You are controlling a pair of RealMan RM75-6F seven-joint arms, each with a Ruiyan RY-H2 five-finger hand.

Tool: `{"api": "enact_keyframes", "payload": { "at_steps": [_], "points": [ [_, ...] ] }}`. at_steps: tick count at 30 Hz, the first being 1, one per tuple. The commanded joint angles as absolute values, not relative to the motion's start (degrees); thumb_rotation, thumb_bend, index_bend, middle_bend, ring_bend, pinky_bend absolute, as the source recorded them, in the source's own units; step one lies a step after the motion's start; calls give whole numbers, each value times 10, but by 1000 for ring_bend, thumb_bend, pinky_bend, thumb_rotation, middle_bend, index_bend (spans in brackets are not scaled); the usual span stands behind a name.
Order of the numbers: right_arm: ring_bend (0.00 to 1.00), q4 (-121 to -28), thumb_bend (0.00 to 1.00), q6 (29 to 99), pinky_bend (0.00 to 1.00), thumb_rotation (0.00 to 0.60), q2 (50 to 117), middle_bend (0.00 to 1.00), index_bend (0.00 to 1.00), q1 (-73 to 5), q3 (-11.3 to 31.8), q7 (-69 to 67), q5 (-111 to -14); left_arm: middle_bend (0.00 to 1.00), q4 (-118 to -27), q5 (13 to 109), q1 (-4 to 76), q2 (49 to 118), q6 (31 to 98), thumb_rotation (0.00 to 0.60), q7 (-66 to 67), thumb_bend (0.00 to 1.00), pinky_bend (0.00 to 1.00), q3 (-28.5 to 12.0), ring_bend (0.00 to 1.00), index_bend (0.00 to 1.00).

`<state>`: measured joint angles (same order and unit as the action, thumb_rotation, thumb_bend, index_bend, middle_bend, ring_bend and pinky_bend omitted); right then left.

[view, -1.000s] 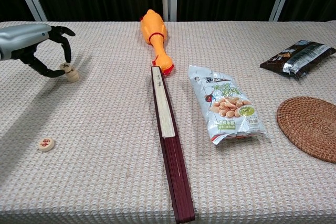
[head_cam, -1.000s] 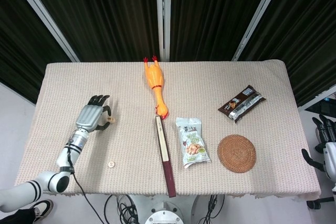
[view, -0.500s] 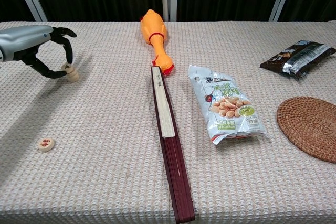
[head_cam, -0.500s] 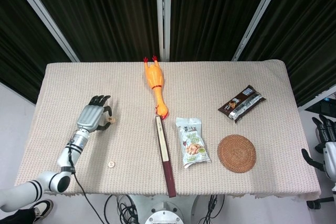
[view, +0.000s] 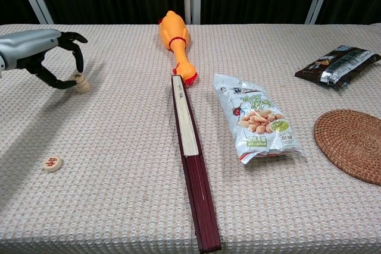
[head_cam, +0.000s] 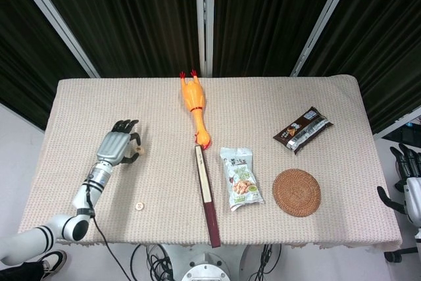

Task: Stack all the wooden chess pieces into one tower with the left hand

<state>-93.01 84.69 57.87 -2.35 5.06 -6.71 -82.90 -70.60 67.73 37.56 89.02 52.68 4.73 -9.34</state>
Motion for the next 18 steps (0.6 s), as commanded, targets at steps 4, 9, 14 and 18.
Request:
{"api": "enact_keyframes", "payload": {
  "at_steps": [4,9,14,18],
  "points": [
    [0,-930,254,847,0,600,579,0,0,-23,51,-68,-829,52,-708,683,376,888,528,600,44,309,0,-93,0,413],
    [0,-930,253,848,0,600,579,0,0,-23,50,-68,-830,50,-718,683,374,884,530,600,46,308,0,-91,0,407],
    [0,-930,254,851,0,600,579,0,0,-22,50,-68,-832,46,-758,693,358,863,560,600,56,307,0,-87,0,400],
    [0,-930,253,851,0,600,579,0,0,-22,49,-68,-833,46,-827,712,329,831,617,600,73,280,0,-78,0,391]
  ]
}}
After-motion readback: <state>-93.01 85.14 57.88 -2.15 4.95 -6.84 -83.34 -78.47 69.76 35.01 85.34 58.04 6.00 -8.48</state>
